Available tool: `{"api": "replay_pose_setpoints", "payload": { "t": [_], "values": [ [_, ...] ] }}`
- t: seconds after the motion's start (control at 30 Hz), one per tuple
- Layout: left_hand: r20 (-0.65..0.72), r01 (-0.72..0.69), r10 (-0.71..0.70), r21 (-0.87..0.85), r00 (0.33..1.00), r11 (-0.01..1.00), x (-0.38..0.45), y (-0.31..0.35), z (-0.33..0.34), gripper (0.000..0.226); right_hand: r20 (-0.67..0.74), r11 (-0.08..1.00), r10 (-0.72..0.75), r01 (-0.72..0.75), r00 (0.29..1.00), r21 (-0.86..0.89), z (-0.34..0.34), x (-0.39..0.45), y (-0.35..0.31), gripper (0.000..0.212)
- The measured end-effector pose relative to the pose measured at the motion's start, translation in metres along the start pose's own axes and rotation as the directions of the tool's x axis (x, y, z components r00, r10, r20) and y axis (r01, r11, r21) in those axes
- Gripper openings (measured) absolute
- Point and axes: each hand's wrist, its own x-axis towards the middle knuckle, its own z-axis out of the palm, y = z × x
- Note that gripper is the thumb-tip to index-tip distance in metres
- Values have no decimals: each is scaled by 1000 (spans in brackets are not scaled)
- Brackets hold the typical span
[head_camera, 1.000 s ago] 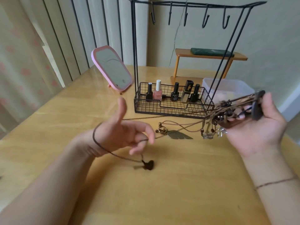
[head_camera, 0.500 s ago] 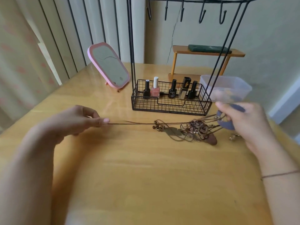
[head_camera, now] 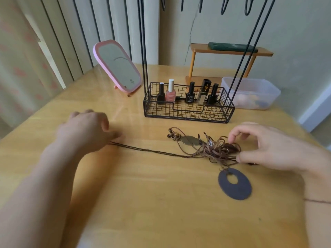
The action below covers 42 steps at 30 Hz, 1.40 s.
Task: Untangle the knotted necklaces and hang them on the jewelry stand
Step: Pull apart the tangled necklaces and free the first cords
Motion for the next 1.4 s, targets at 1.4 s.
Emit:
{"api": "replay_pose_setpoints", "payload": {
  "t": [1.4],
  "values": [
    [-160, -448, 565, -789, 810, 419, -55, 103, 34, 11, -172, 903, -261, 303, 950, 306, 25, 8, -35, 34]
  ]
}}
